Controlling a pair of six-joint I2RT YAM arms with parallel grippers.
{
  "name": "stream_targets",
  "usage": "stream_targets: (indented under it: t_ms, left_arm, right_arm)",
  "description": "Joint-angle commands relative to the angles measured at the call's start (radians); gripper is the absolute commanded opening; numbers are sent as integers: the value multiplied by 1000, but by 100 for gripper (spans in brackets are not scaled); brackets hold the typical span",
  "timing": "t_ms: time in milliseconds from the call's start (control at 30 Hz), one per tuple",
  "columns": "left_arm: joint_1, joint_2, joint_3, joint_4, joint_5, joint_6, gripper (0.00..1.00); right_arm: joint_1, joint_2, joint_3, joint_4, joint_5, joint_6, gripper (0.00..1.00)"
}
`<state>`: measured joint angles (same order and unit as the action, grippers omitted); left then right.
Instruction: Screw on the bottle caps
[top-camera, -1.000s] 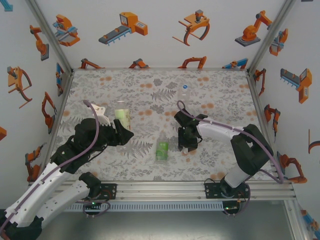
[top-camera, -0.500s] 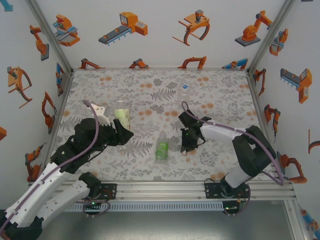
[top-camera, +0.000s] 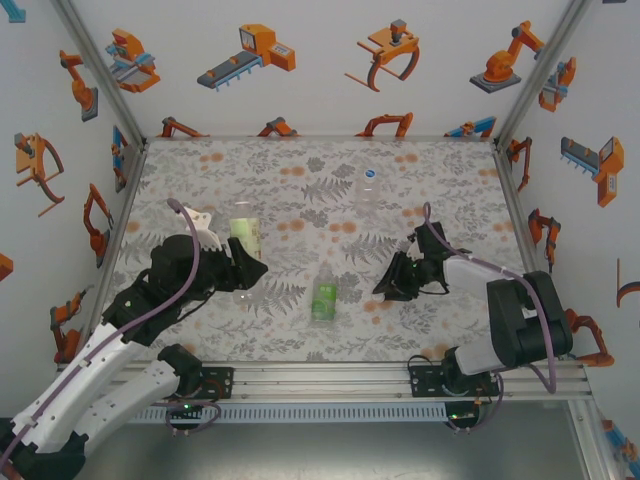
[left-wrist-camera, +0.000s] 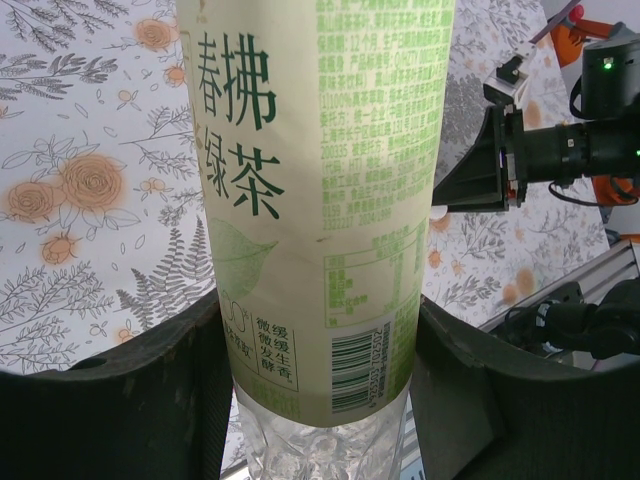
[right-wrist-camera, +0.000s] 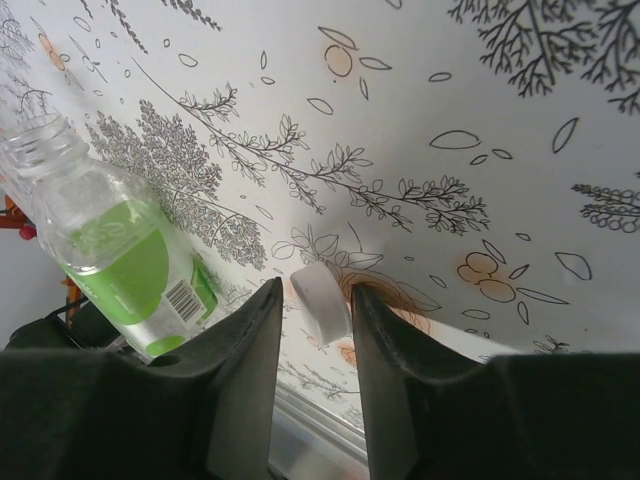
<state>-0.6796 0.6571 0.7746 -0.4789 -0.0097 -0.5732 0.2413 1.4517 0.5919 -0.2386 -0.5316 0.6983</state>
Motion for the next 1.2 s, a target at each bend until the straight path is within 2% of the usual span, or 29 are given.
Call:
stream_targets:
  t_ms: [0,100,267,633,800,1167]
  left_arm:
    - [7,-7,7,13,14,-10,0]
    - [8,-7,9,10,14,-8,0]
    - [11,-4,9,11,15,-7,0]
    - [16,-8,-5,15,30,-14,0]
    - [19,-13,-9,12,30,-18,0]
    - [23,-19,-17,11,30,-27,0]
  right_arm:
    - [-5,21,-7,-109,115,-59,38]
    - [6,24,26,-138,137,-63,40]
    - [81,60,108,-221,207,-80,46]
    - [329,93,251,-344,614,-114,45]
    - [385,103,284,-342,669,-138,43]
    - [401,123,303,-354,643,-139,40]
